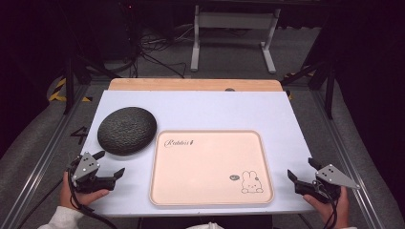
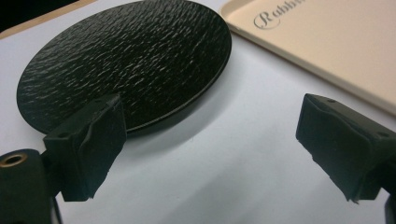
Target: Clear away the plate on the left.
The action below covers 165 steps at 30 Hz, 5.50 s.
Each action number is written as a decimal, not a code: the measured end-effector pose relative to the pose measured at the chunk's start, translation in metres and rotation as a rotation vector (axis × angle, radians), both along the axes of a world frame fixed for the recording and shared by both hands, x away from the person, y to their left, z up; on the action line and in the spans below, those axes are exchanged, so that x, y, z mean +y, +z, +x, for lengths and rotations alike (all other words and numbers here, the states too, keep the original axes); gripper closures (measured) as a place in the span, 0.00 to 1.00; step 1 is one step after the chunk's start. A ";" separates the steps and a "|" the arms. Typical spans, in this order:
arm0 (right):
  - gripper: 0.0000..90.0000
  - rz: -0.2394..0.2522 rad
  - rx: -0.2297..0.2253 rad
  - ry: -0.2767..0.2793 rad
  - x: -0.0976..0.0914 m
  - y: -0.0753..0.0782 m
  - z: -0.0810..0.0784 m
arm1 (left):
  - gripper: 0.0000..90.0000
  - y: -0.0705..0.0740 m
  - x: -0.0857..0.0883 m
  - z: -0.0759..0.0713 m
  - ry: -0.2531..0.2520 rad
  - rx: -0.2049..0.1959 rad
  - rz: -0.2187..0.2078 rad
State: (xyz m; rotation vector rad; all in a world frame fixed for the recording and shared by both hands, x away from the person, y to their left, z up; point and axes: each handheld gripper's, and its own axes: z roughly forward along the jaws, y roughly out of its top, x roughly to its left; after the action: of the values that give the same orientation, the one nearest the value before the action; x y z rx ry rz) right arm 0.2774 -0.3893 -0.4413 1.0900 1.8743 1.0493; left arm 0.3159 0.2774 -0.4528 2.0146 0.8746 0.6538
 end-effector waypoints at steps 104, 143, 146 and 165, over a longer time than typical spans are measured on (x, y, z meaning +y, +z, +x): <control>0.15 -0.044 0.050 0.021 0.008 -0.004 0.002 | 0.96 -0.004 -0.109 0.045 0.033 -0.367 0.783; 0.15 -0.040 0.035 0.006 0.005 -0.002 0.001 | 0.94 0.034 -0.223 -0.040 -0.361 -0.607 0.642; 0.15 -0.039 0.037 0.009 0.005 -0.002 0.001 | 0.94 0.033 -0.234 -0.045 -0.400 -0.612 0.633; 0.15 -0.041 0.038 0.011 0.004 -0.003 0.001 | 0.93 0.016 -0.273 -0.053 -0.559 -0.612 0.620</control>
State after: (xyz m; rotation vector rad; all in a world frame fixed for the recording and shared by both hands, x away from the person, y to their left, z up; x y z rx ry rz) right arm 0.2782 -0.3850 -0.4440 1.0846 1.9255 0.9982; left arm 0.2632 0.0047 -0.4364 2.2257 -0.2923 1.2069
